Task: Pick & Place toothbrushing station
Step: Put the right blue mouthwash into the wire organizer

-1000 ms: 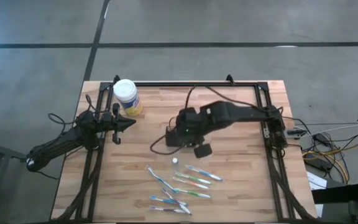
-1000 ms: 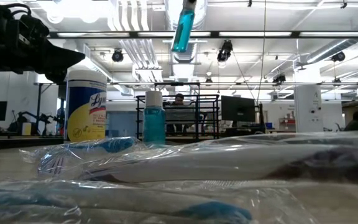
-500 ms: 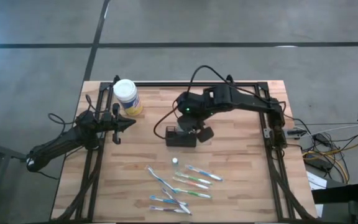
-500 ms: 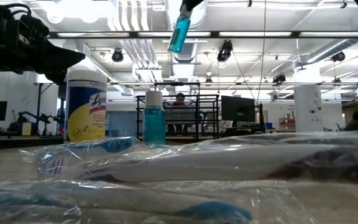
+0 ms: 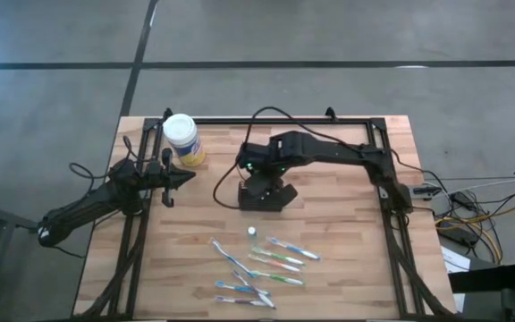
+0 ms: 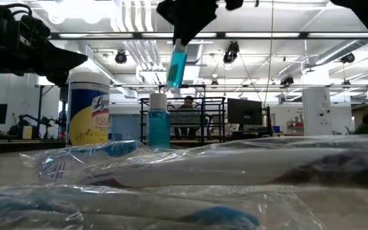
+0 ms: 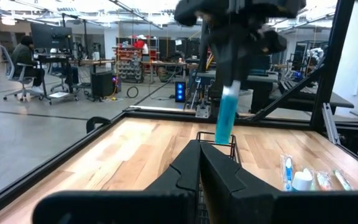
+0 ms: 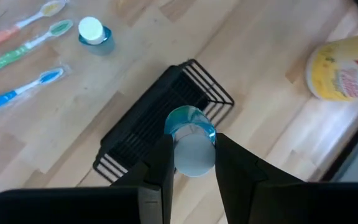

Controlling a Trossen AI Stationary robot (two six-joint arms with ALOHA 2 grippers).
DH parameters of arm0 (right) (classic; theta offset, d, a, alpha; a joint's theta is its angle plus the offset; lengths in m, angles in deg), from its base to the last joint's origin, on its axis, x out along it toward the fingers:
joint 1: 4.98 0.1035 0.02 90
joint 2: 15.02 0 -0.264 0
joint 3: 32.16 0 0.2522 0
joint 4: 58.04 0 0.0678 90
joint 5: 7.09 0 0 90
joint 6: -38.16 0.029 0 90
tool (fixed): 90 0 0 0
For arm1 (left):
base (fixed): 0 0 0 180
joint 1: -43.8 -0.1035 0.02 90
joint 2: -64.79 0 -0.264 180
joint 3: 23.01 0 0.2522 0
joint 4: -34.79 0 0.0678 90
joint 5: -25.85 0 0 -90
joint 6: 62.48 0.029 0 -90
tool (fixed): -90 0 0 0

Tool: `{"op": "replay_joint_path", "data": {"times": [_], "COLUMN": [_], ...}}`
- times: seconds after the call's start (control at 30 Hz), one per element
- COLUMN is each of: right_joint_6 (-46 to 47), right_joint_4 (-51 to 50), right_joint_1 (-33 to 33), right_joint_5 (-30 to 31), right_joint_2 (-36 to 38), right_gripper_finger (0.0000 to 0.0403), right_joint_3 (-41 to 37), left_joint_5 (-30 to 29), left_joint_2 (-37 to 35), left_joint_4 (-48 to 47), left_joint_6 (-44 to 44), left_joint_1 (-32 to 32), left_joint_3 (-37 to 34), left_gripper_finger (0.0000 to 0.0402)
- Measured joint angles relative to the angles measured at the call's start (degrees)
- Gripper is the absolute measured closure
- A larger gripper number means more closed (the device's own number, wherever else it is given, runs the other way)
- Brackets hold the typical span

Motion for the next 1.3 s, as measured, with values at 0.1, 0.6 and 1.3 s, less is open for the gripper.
{"op": "replay_joint_path", "data": {"times": [0.1, 0.6, 1.3], "right_joint_6": [-0.4, -2.0, -2.1], "right_joint_4": [0.0, 0.1, 1.3], "right_joint_1": [0.1, 0.1, 0.5], "right_joint_5": [-0.1, -0.1, -2.4], "right_joint_2": [-1.1, -2.6, -2.7], "right_gripper_finger": [0.0322, 0.0322, 0.0322], "right_joint_3": [0.0, 0.0, -5.6], "left_joint_5": [0.0, 0.0, 0.0], "left_joint_2": [0.0, 0.1, 0.1], "left_joint_4": [0.0, 0.0, 0.0], "left_joint_6": [0.0, 0.2, 0.2], "left_joint_1": [0.0, 0.0, 0.0], "left_joint_3": [0.0, 0.0, 0.0], "left_gripper_finger": [0.0388, 0.0388, 0.0388]}}
